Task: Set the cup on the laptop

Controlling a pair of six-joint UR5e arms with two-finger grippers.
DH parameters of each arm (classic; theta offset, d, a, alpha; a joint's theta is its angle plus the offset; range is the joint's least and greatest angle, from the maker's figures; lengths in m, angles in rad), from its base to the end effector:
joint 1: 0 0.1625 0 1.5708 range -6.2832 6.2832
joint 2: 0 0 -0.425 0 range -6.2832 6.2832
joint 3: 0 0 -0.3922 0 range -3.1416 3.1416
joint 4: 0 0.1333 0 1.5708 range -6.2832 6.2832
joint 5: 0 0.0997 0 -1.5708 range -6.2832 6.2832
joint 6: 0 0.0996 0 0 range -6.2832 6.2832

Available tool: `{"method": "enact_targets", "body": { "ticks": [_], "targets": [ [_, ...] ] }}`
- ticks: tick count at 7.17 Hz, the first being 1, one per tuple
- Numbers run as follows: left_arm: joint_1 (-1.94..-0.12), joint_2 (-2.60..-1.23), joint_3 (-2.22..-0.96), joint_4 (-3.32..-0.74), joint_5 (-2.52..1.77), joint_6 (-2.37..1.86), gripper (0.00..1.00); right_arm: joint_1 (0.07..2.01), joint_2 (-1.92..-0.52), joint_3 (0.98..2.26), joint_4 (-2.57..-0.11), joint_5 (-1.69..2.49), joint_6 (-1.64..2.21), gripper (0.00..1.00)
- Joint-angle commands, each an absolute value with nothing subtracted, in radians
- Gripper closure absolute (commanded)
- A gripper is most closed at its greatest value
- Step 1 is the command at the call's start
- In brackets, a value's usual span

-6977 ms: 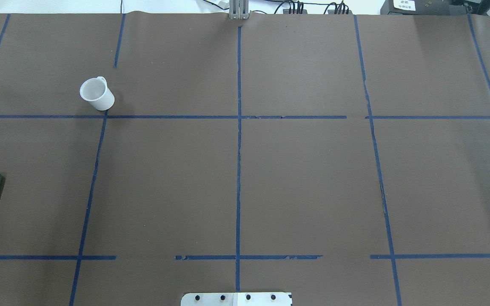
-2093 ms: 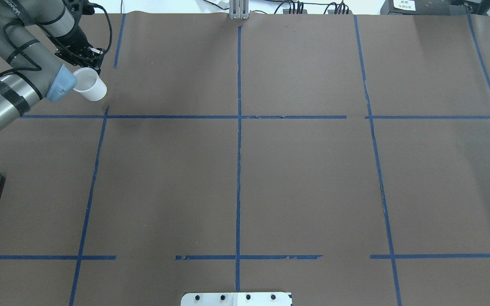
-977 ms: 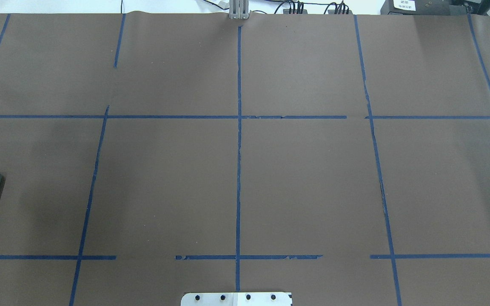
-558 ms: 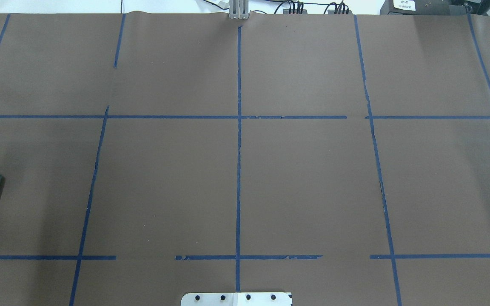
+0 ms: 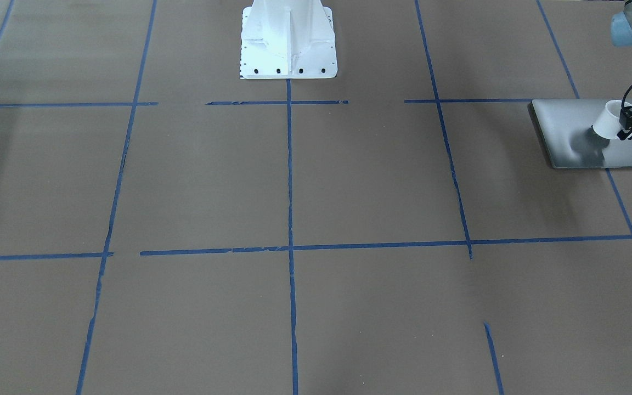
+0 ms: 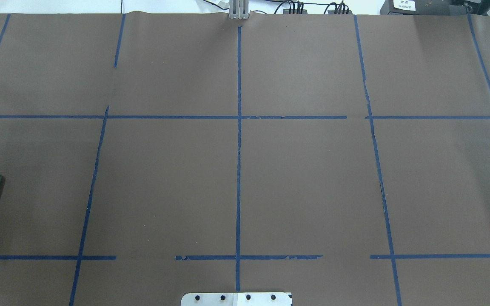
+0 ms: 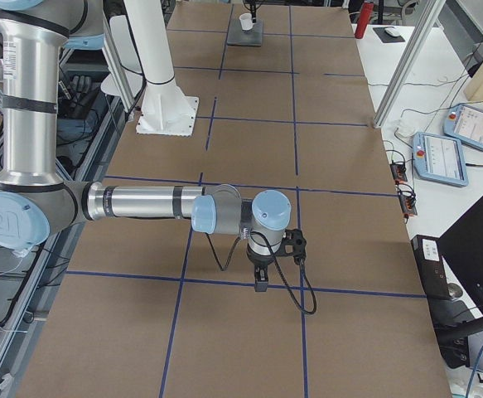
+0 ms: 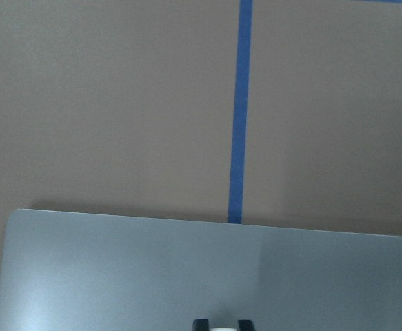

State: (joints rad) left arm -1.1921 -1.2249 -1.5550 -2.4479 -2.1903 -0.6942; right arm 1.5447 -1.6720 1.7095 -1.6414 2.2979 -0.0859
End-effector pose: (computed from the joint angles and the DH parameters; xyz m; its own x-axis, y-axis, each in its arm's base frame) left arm 0.0591 -0.3526 0.7225 0.7059 -0.0815 -0.7036 0.1690 0.9840 0.0556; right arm 0.0554 -0.4478 0.6483 0.7424 -0.0832 0.6647 0.0901 0.9956 0.0240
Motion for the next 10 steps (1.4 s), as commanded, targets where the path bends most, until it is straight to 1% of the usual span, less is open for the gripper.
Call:
{"method": "enact_targets", "body": {
  "ticks": [1,2,3,4,5,8,10],
  "targets": [
    [-1.189,-1.23,-1.548,-2.454,-2.198,-0.696,1.0,1.545,-1.672,1.709,-1.641,2.298,-0.086,0.0],
    [-1.189,-1.23,-1.548,-2.454,-2.198,-0.696,1.0,1.545,-1.672,1.709,-1.641,2.298,-0.086,0.0],
    [-1.189,-1.232,-1.546,-2.454,-2.198,-0.69,0.92,1.545,-1.672,1.709,-1.641,2.298,-0.086,0.0],
    [-1.189,-1.233,-1.545,-2.46,-2.198,-0.689,0.26,1.545,-1.672,1.709,-1.641,2.298,-0.086,0.0],
    [-1.189,-1.233,-1.545,-2.461,-2.198,-0.686,0.0,1.545,-1.672,1.709,-1.641,2.298,-0.086,0.0],
    [-1.189,-1.245,-1.545,-2.448,-2.201,-0.683,0.0,1.545,-1.672,1.709,-1.641,2.298,-0.086,0.0],
    [-1.21,-1.261,-1.552,-2.403,-2.3,-0.605,0.0,1.545,-1.672,1.71,-1.641,2.298,-0.086,0.0]
  ]
}}
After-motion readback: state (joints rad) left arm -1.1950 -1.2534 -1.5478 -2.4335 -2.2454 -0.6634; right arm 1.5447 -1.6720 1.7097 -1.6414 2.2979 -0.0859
